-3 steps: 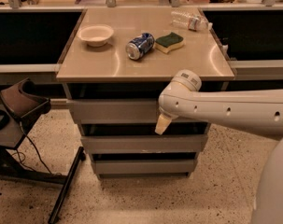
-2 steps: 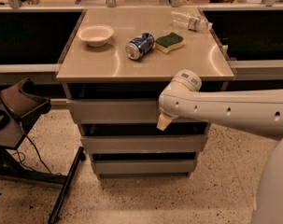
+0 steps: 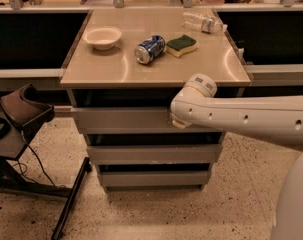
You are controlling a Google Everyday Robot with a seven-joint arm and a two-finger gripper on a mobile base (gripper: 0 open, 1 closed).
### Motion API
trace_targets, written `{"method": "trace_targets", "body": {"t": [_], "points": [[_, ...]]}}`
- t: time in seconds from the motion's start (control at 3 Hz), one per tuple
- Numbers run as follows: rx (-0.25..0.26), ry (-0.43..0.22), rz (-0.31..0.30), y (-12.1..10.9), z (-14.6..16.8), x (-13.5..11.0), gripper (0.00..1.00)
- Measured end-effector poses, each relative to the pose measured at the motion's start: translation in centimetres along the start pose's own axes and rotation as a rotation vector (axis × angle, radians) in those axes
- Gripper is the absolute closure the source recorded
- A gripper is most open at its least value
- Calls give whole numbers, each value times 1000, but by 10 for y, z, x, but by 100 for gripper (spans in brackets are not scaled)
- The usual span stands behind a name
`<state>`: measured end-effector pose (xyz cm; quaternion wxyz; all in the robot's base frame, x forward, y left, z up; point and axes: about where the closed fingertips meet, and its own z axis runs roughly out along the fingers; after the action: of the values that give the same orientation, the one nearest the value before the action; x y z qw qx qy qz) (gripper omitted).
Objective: Open top drawer
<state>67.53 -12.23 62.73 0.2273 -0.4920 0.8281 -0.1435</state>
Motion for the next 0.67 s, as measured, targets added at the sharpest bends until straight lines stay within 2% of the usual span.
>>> {"method": "trace_targets", "body": {"t": [0.33, 0.67], "points": [[0, 0, 0, -3, -6, -2, 89], [0, 0, 0, -4, -7, -2, 100]]}}
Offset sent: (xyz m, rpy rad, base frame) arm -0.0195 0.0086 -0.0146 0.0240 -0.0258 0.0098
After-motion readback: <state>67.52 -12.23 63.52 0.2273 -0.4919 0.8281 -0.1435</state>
